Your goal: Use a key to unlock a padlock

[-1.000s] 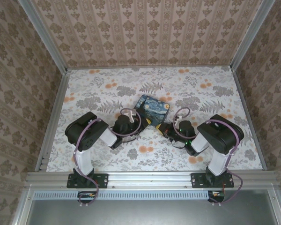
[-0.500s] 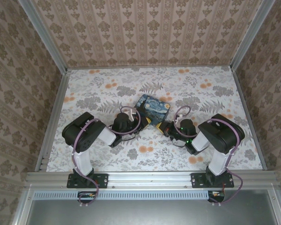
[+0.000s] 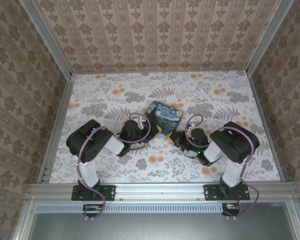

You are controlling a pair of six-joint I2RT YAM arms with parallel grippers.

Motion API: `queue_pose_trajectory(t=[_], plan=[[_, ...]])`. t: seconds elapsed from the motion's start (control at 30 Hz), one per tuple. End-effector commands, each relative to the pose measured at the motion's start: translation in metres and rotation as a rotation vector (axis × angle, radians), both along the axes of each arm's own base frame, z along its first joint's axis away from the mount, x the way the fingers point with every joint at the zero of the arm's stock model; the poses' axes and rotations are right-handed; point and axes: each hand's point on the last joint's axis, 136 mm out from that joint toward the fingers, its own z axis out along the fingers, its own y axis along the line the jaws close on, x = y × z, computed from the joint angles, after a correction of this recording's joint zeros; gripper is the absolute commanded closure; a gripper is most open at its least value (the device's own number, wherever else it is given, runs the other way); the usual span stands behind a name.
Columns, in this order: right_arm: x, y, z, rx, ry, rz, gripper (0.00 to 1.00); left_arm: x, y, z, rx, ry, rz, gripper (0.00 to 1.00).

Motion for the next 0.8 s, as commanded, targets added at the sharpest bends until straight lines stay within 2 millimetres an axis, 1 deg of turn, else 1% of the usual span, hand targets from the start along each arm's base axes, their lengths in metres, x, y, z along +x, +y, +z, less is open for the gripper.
queue_pose_trajectory(t=[0.0,0.77], plan=[[0.011,0.003,0.007,0.020,-0.022,-0.034,1.00,0.003,-0.010,0.018,-0.058,-0.037,-0.026,1.00],[0.019,0.002,0.022,0.026,-0.053,-0.060,1.00,0.000,-0.007,0.004,-0.039,-0.025,-0.012,1.00]])
